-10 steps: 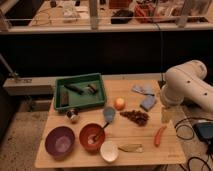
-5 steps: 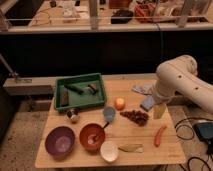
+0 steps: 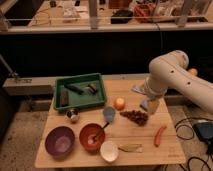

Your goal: Place eraser in paper cup

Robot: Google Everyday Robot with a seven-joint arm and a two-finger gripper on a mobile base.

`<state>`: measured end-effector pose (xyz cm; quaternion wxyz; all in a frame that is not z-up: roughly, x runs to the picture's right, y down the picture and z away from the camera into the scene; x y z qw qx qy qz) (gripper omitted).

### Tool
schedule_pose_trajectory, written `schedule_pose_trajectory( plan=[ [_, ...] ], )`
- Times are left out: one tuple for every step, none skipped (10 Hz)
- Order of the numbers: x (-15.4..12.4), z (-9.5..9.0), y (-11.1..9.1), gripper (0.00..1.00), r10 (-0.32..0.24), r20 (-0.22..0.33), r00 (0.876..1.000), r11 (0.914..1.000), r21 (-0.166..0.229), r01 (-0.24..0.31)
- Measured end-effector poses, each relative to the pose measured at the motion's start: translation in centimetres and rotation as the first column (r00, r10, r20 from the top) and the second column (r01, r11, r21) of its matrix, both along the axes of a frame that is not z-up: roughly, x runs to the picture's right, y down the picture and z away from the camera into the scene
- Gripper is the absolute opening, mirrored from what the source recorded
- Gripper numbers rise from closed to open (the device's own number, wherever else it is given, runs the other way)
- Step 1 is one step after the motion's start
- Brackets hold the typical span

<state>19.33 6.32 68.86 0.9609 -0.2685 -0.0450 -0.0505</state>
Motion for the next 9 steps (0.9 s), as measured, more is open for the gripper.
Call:
schedule_pose_trajectory(
  plan=[
    [-0.9, 0.0, -0.2, 0.80, -0.006, 0.011, 1.000, 1.0000, 0.000, 0.006],
    [-1.7, 0.0, -0.4, 0.80, -0.018, 0.030, 0.999, 0.9998, 0.001, 0.018],
    [-2.1, 0.1, -0.5, 0.80, -0.028, 0.042, 0.999, 0.9996, 0.001, 0.028],
    [-2.5, 0.0, -0.7, 0.80, -0.039, 0.055, 0.998, 0.9992, 0.003, 0.039],
    [-3.4, 0.1, -0.9, 0.80, -0.054, 0.071, 0.996, 0.9985, 0.006, 0.054],
    [-4.4, 0.1, -1.1, 0.80, -0.062, 0.085, 0.994, 0.9981, 0.007, 0.062],
    [-5.8, 0.1, -1.4, 0.80, -0.066, 0.102, 0.993, 0.9978, 0.008, 0.066],
    [-7.0, 0.1, -1.7, 0.80, -0.078, 0.119, 0.990, 0.9969, 0.011, 0.078],
    [-7.5, 0.1, -1.8, 0.80, -0.087, 0.133, 0.987, 0.9962, 0.012, 0.087]
  ],
)
